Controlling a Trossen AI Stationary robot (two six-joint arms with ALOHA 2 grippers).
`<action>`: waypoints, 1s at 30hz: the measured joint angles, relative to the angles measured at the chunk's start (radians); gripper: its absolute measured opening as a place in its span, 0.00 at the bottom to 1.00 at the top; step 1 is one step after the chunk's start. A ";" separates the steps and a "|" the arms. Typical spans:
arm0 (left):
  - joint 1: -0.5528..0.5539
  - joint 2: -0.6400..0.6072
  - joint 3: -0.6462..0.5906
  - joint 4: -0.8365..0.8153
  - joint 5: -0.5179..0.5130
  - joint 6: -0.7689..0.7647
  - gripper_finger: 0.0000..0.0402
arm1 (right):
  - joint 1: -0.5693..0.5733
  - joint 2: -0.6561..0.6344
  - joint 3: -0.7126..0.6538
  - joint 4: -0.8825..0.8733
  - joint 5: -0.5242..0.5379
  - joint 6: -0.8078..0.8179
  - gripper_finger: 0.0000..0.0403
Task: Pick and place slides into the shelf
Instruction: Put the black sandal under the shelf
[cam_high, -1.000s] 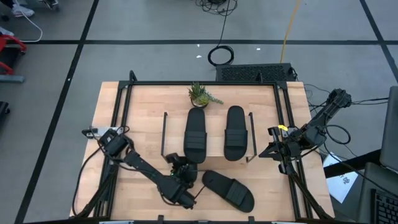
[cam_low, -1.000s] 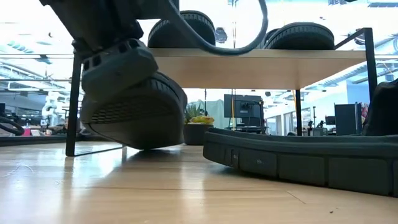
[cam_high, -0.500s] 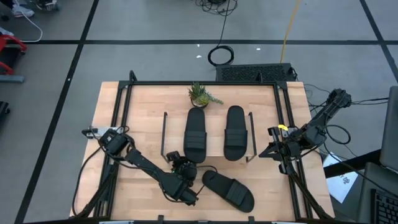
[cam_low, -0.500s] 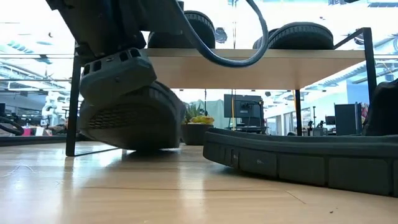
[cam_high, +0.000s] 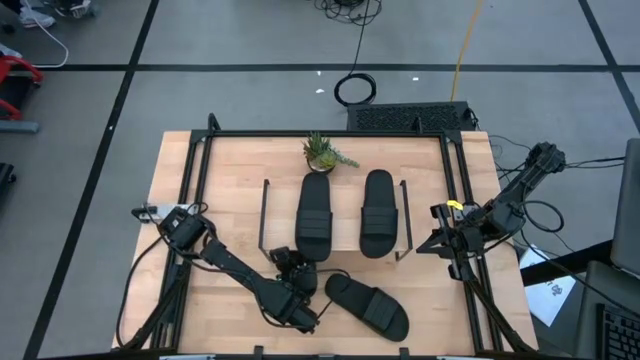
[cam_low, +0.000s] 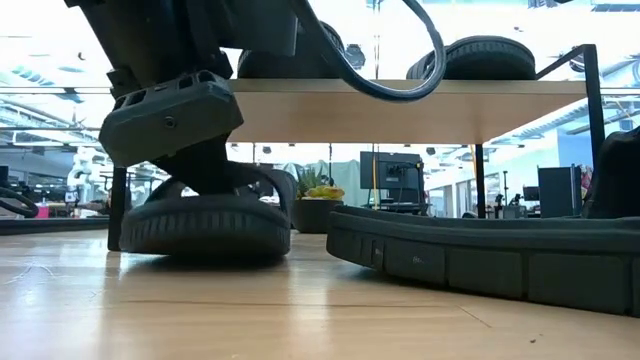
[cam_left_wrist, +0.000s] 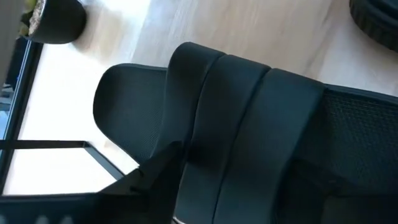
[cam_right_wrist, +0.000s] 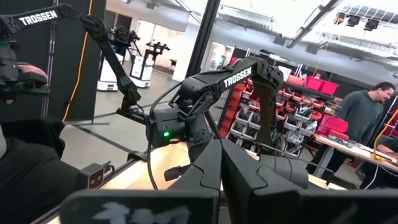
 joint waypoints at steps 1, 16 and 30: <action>-0.001 0.000 0.000 0.000 0.002 0.005 0.58 | 0.000 0.000 0.000 0.001 0.000 0.000 0.00; -0.026 -0.044 0.000 -0.017 0.084 0.164 0.71 | 0.000 0.001 0.000 0.000 0.000 0.000 0.00; -0.129 -0.218 -0.002 0.306 0.266 0.377 0.48 | 0.000 0.001 0.000 0.000 0.001 -0.006 0.00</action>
